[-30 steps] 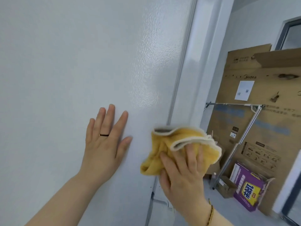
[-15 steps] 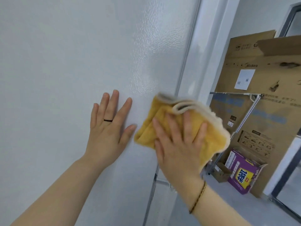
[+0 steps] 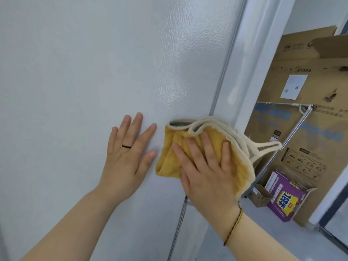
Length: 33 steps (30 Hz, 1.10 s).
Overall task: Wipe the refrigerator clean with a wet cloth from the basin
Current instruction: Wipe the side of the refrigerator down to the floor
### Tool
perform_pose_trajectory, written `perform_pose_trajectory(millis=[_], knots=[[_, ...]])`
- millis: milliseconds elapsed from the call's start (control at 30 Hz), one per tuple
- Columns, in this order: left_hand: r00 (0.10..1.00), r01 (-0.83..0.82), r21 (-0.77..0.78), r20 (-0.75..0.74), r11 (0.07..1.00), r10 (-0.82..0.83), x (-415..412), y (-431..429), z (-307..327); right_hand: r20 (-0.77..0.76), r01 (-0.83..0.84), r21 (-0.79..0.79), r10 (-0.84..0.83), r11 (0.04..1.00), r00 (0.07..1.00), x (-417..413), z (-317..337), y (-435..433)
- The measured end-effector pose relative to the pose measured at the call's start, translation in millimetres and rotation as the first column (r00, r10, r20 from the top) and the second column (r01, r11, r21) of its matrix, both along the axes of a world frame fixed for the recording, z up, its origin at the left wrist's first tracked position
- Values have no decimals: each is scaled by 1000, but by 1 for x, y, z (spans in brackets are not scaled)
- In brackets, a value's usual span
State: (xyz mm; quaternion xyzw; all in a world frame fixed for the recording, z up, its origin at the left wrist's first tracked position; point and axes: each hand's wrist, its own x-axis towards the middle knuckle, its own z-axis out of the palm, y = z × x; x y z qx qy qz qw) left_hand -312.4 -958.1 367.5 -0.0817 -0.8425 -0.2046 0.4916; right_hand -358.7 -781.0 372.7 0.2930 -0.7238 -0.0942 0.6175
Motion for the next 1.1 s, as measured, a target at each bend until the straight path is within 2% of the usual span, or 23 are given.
perform_pose_trajectory(millis=[67,133,200,233,300,400,467,533,600,667,733,800,967,1033,1100], knots=[[1000,-7,-1,15,1000,7,0,0,0,12,7,89,-8,996,1000,1,-25,5],[1000,-12,-39,24,999,13,1,-3,0,32,-9,291,0,957,999,-4,-39,19],[999,-4,-68,33,998,6,1,-6,0,27,-49,439,41,897,999,-14,-31,38],[999,-1,-75,34,997,3,1,-7,-1,33,-81,452,74,888,997,-19,-18,45],[1000,3,-78,30,997,-1,0,-6,-2,-12,-123,378,138,918,990,-23,22,58],[999,-12,-66,32,998,14,-2,-4,-2,-160,-155,167,182,974,970,-25,80,54],[999,-32,-68,22,997,33,-4,-3,-3,-199,-246,7,242,969,950,-23,85,39],[998,-47,-73,31,996,49,-2,-2,-3,-176,-296,-82,279,952,944,-20,62,29],[996,-66,-84,47,994,70,0,-3,-3,-103,-294,-48,288,955,952,-16,22,33],[995,-80,-86,54,993,85,1,-2,-4,-12,-304,93,306,948,952,-10,-7,45],[994,-90,-85,62,992,95,0,-2,-3,42,-302,241,301,922,953,-10,-6,52],[994,-85,-93,63,992,91,0,-3,-3,45,-308,290,309,906,950,-17,15,55],[995,-77,-95,52,992,82,-1,-5,-6,-178,-310,28,310,950,934,-25,78,40],[998,-59,-83,30,995,61,-3,-5,-7,-156,-298,-76,284,952,946,-19,68,31],[999,-39,-70,-5,997,39,-5,-6,-8,-72,-274,-157,265,949,962,-12,32,20]])
